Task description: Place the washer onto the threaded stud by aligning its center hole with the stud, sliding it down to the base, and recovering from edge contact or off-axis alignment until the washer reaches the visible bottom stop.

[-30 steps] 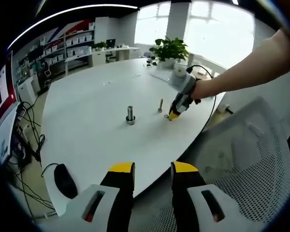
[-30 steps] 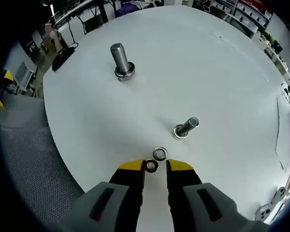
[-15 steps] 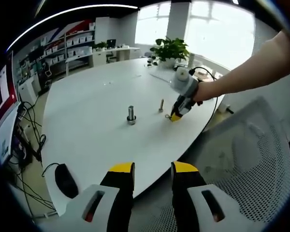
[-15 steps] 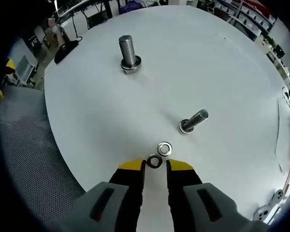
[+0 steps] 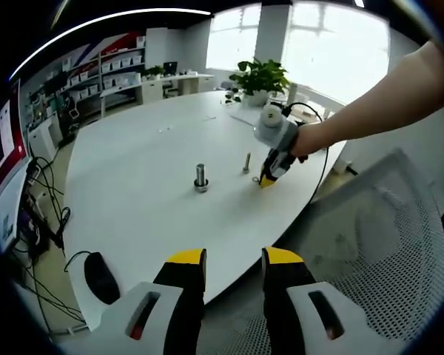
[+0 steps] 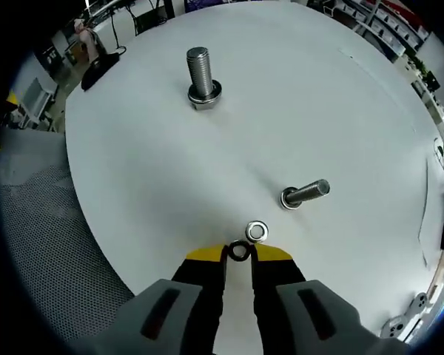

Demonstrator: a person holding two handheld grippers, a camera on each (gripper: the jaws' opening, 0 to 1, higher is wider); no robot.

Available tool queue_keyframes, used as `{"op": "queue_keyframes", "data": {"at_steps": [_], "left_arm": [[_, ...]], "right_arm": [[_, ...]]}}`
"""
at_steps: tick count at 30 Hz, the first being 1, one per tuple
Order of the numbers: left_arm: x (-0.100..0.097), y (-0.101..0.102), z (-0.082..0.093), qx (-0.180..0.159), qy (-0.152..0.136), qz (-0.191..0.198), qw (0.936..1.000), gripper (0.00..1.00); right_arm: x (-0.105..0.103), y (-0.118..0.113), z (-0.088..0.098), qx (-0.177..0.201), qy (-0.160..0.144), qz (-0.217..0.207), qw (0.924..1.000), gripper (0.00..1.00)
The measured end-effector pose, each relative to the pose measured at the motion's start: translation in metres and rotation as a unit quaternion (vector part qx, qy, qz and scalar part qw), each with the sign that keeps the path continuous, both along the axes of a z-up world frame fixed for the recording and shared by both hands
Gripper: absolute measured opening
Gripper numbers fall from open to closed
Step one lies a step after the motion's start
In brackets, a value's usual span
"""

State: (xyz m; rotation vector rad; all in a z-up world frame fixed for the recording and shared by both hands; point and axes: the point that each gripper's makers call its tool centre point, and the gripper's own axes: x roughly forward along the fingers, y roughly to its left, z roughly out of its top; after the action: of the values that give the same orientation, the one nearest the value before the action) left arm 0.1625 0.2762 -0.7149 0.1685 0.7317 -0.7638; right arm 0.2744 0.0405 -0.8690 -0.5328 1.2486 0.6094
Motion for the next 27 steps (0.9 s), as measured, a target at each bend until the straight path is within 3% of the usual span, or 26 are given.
{"op": "queue_keyframes", "data": {"at_steps": [18, 22, 27], "left_arm": [[0.0004, -0.0012, 0.0012, -0.002, -0.001, -0.001, 1.0000, 0.28], [0.0007, -0.0013, 0.0015, -0.004, -0.002, 0.000, 1.0000, 0.28], [0.0004, -0.0012, 0.0017, -0.003, -0.003, -0.001, 1.0000, 0.28]], "right_arm": [[0.0012, 0.0002, -0.0020, -0.033, 0.022, -0.013, 0.9991, 0.15], [-0.0018, 0.0028, -0.0003, -0.065, 0.009, 0.002, 0.9978, 0.15], [-0.0007, -0.0001, -0.0006, -0.064, -0.005, -0.002, 0.9979, 0.15]]}}
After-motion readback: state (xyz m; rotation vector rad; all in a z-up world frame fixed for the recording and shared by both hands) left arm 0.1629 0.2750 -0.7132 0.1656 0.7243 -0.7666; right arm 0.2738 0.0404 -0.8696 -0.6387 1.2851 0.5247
